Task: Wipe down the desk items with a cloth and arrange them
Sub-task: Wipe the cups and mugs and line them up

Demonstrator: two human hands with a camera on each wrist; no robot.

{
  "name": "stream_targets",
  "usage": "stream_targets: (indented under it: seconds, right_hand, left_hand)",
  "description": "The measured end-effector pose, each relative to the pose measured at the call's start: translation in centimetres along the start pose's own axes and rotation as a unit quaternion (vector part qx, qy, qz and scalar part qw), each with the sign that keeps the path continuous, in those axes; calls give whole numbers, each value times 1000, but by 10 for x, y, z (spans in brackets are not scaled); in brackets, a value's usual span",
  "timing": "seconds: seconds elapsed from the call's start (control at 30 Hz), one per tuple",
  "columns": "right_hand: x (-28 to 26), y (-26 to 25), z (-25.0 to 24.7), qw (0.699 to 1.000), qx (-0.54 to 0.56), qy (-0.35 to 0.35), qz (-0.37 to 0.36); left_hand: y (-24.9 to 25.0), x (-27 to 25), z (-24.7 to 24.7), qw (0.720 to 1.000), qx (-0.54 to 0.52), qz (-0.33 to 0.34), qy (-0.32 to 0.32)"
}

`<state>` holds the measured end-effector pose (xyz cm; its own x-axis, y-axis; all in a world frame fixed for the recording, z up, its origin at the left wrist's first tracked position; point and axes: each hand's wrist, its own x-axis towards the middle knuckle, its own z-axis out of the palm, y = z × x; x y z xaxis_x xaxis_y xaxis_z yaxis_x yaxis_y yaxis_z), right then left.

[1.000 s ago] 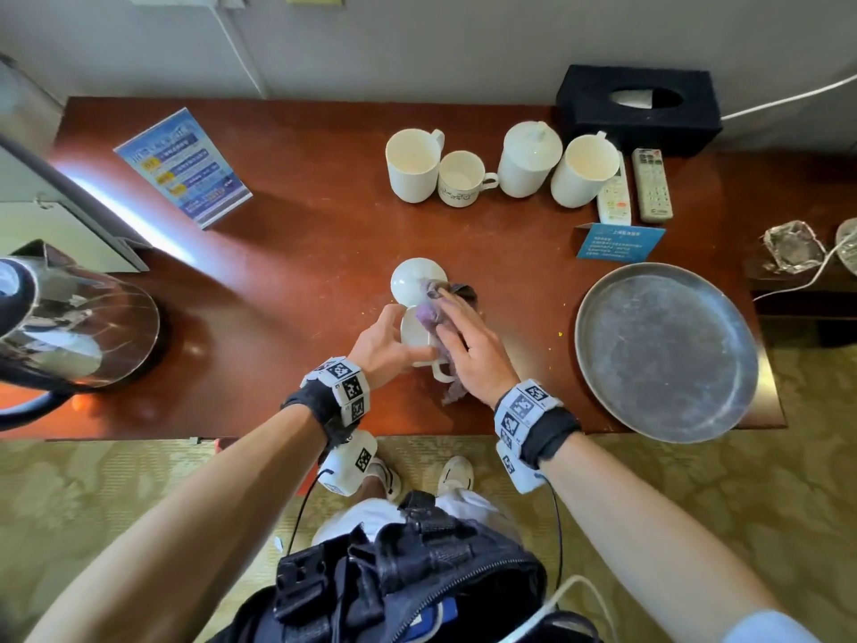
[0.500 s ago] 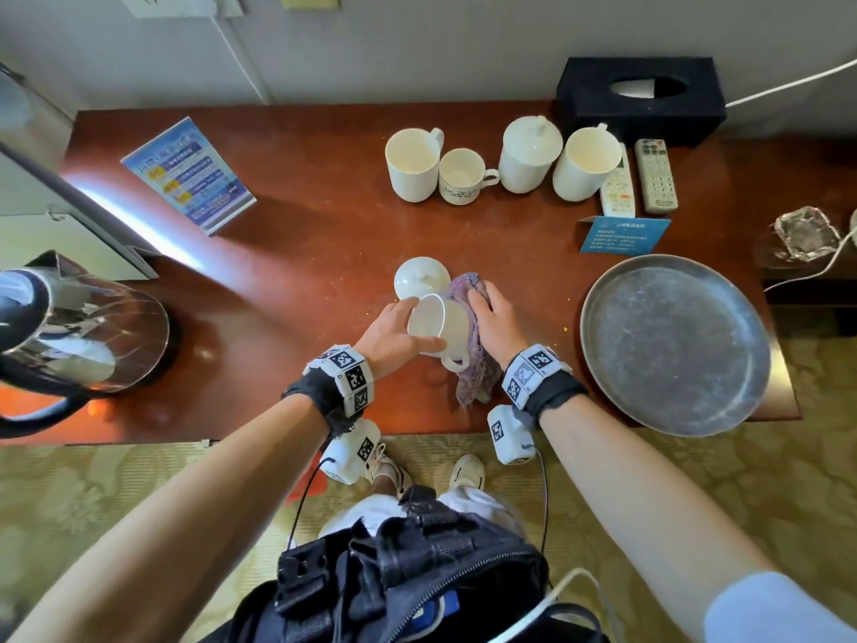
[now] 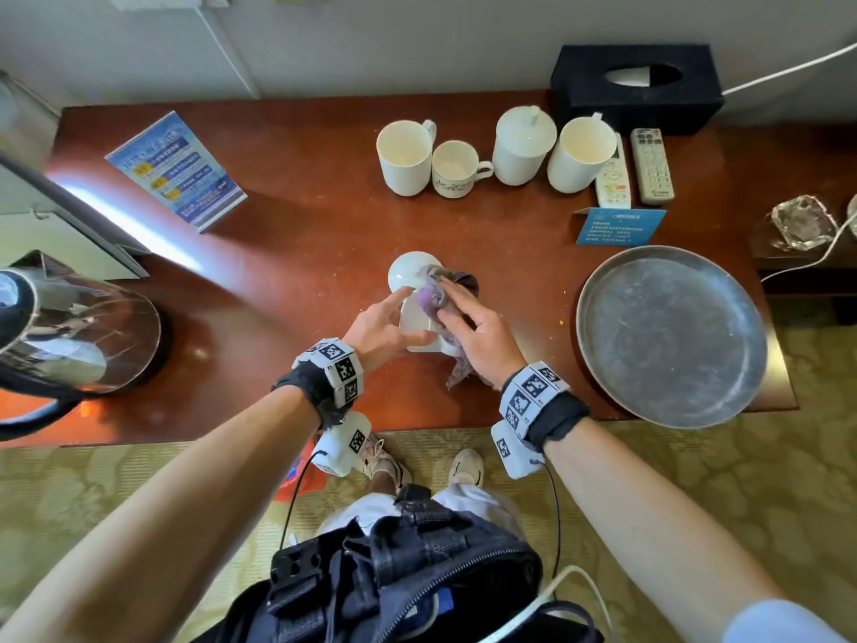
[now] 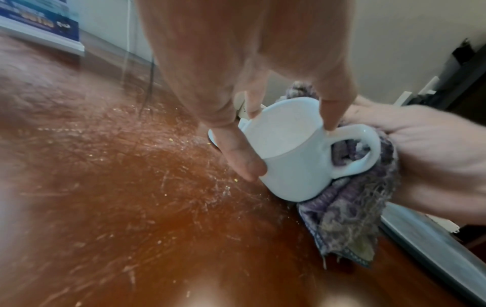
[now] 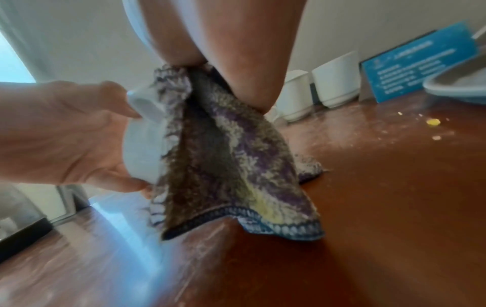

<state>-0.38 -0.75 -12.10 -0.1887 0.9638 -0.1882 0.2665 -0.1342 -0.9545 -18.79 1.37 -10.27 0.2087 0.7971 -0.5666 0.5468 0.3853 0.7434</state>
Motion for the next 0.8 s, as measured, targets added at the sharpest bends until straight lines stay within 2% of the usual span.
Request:
stream_targets:
  seconds: [0.1,0.17,0.3,0.43,0.5,0.57,0.7,0.8]
  right_hand:
    - [16,8,-3,992,75,57,80]
    - [27,12,-6,985,103,90,105]
    - [27,6,-8,989,88,67,101]
    - [9,4,-8,997,47,-3,53]
    - [4,8,-10,999,30,-13,38]
    - [6,9,-11,997,56,-1,54]
    - [26,4,-11,984,112,84,111]
    - [33,3,-15,980,112,82,144]
  left_hand:
    - [-1,-1,0,1000,9,-3,0]
    - [0,-1,0,1000,8,-2,-1]
    - [-1,2,0,1000,16,-1,-3]
    - [-4,1,-2,999,35,0,-12]
    - [-4,1,-2,999,38,2,-13]
    - [-2,1,-2,999,30,0,-11]
    - [-2,4,-3,1000,-9,-9,-7]
    - [1,3,-1,1000,-6,-14,-5]
